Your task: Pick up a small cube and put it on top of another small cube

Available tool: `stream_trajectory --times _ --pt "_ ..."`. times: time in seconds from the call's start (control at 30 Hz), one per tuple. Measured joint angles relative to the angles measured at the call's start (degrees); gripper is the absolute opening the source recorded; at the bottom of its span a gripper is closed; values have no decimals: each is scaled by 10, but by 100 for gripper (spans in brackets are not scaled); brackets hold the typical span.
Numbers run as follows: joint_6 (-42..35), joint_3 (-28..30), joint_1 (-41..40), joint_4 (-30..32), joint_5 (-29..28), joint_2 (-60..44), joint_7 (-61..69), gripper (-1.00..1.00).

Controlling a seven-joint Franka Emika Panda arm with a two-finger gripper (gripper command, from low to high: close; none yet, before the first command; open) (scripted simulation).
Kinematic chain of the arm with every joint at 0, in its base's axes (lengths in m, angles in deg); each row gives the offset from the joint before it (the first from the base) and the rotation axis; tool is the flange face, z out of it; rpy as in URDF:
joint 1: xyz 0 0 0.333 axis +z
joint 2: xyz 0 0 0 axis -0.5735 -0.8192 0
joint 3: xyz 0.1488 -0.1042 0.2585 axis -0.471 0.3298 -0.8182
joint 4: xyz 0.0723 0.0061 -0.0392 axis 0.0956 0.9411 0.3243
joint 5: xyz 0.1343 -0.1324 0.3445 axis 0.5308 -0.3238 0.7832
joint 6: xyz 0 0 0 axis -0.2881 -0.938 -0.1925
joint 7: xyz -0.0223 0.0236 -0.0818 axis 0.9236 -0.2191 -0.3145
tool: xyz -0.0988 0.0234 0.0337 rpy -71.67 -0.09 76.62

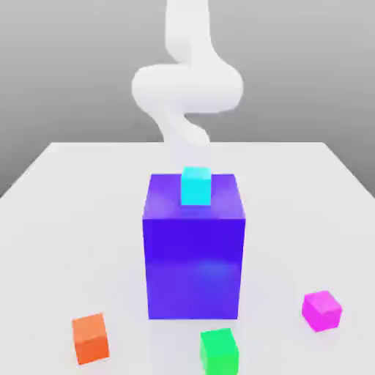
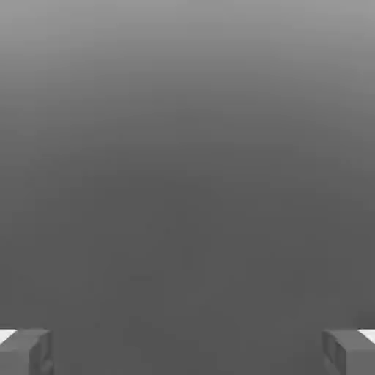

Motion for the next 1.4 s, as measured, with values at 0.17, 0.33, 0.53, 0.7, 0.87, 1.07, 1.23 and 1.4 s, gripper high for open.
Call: stream_trajectory --times 0.17,0.33,0.53,0.7,0.87,1.07,1.23,1.4 --pt "47 -15 43 27 -38 -108 109 0" --pt "92 -26 84 52 -65 -213 223 0" --pt "149 -47 126 84 -76 -337 373 0" --pt "197 -72 166 111 -67 -438 512 0" --pt "252 -107 170 129 -63 -538 622 0" --pt "326 -65 207 111 -105 -635 600 -100" --pt "330 -61 210 110 -109 -642 597 -100" --pt "269 -100 179 127 -70 -563 627 -100"
